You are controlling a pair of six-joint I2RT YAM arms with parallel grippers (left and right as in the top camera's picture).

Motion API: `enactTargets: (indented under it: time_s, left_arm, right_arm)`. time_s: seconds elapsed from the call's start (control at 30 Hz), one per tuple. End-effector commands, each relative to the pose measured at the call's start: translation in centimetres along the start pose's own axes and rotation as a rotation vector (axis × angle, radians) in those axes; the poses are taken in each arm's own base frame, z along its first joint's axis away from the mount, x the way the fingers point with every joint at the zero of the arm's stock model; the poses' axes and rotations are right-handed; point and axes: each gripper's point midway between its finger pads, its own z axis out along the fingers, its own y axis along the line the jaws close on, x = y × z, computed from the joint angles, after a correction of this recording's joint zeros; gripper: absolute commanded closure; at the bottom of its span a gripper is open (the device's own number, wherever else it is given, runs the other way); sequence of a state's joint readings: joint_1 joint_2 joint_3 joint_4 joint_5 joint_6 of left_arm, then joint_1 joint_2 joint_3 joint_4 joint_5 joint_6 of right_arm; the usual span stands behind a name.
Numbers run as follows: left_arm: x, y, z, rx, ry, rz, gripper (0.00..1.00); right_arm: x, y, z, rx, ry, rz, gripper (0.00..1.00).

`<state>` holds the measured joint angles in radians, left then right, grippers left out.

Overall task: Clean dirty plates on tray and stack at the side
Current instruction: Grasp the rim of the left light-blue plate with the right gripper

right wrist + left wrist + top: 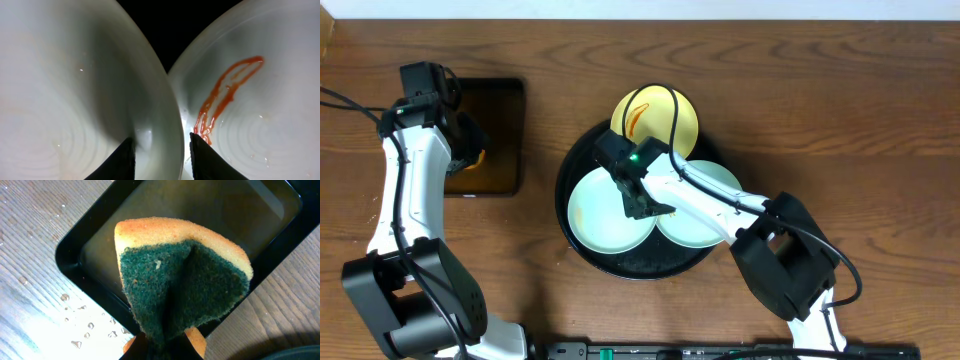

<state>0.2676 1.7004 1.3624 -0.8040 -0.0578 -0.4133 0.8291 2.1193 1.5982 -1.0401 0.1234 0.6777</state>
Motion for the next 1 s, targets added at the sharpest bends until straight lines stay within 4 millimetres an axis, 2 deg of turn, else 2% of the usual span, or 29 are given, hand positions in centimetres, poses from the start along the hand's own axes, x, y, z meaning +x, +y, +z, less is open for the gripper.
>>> enactTargets:
  time_s: [0.0,0.07,0.2,0.27,0.33,0.37,0.63,0.8,0.97]
  left_arm:
    - [0.6,0.6,0.8,-0.02,0.024,0.014,0.92]
    - [0.6,0.6,0.8,-0.019,0.024,0.014,0.92]
    - [0.6,0.6,0.8,-0.02,0.023,0.014,0.92]
    - [0.6,0.6,0.8,-0.02,0.023,0.014,0.92]
    - [0.6,0.6,0.8,-0.02,0.023,0.014,0.92]
    - [0.6,0.6,0.8,-0.02,0.023,0.014,0.92]
    - [0.6,0.6,0.8,-0.02,0.023,0.014,0.92]
    - [0.6,0.6,0.8,-0.02,0.023,0.014,0.92]
    - [0.6,0.6,0.8,-0.02,0.024,0.014,0.92]
  right_arm:
    - [0.9,0.3,0.6,0.011,0.015,-0.002,0.66]
    - [0.9,0.3,0.6,0.011,0.015,-0.002,0.67]
    - [0.8,0.5,0.6,0.0,0.013,-0.001,0.74]
    - [0.8,0.8,0.6,-0.017,0.018,-0.002,0.83]
    - [0.9,1.1,0.6,-0.033,0.022,-0.006,0.96]
    - [0.9,1.3,0.6,-0.04,0.026,-0.012,0.98]
    - [-0.1,1.7,-0.4,-0.064,-0.006,-0.055,0.99]
    - [-1.4,3.1,-2.1,-0.133,-0.059,-0.139,0.99]
    - [-2.8,4.0,-2.8,-0.167,-0.122,-0.248,0.99]
